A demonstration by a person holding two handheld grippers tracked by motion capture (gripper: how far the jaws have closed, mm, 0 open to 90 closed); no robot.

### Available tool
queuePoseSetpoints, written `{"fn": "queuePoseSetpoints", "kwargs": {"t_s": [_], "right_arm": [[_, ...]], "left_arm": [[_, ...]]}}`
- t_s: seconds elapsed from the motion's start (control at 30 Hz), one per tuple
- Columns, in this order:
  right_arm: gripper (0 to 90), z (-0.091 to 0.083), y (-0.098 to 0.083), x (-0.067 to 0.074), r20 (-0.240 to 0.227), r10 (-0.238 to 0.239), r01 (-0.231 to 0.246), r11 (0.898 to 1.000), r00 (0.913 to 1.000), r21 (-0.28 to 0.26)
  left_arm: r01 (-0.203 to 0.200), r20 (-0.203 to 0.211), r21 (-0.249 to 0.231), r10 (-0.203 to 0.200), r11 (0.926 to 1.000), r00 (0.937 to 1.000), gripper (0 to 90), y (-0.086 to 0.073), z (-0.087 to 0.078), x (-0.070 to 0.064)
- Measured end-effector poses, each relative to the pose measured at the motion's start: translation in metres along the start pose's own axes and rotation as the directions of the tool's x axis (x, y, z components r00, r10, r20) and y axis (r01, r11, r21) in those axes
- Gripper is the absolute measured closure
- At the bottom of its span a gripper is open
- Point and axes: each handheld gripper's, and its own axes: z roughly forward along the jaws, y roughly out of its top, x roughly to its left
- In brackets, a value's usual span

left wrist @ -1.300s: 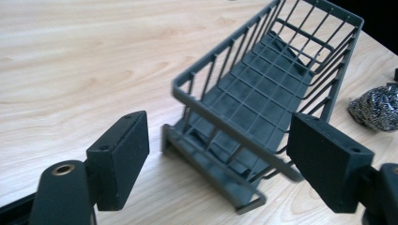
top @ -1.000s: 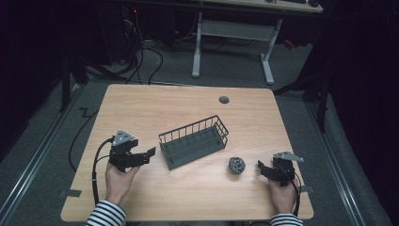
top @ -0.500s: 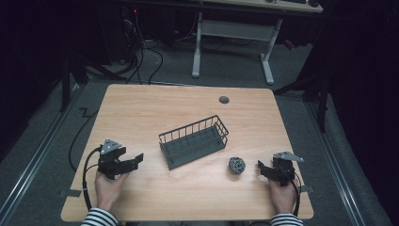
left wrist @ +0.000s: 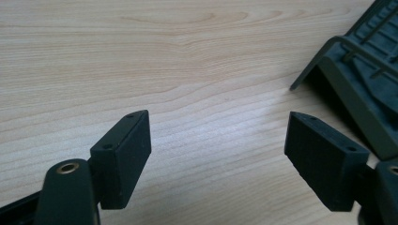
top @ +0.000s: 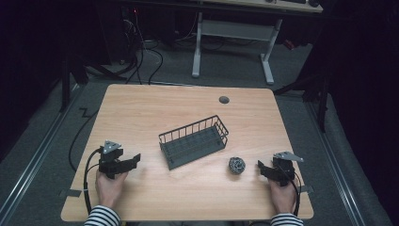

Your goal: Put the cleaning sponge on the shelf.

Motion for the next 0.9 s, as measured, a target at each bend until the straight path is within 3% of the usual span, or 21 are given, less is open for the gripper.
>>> {"fn": "queuePoseSetpoints", "kwargs": {"t_s": [0.2, 0.6, 0.7, 0.8, 0.9], "right_arm": [[32.9, 0.001, 0.001, -0.001, -0.011, -0.007, 0.007, 1.000, 0.9999, 0.000], [30.6, 0.000, 0.001, 0.001, -0.016, -0.014, 0.014, 1.000, 0.9998, 0.003], [32.6, -0.001, 0.000, 0.000, -0.028, -0.014, 0.015, 1.000, 0.9995, 0.005], [33.1, -0.002, -0.001, 0.000, -0.047, 0.002, -0.002, 1.000, 0.9989, -0.001], [33.7, -0.004, -0.002, 0.001, -0.060, -0.012, 0.011, 1.000, 0.9981, -0.002]], "left_arm": [[-0.017, -0.046, 0.013, 0.017, 0.9998, 0.9988, 24.7, -0.002, 0.009, 0.000], [-0.046, -0.081, 0.077, 0.052, 0.9960, 0.9954, 24.6, -0.012, 0.018, 0.002], [-0.078, -0.099, 0.065, 0.084, 0.9948, 0.9915, 24.0, -0.015, 0.019, -0.001], [-0.077, -0.101, 0.051, 0.081, 0.9958, 0.9915, 23.7, -0.018, 0.018, -0.001], [-0.074, -0.106, 0.051, 0.079, 0.9960, 0.9913, 23.1, -0.018, 0.017, -0.002]]}}
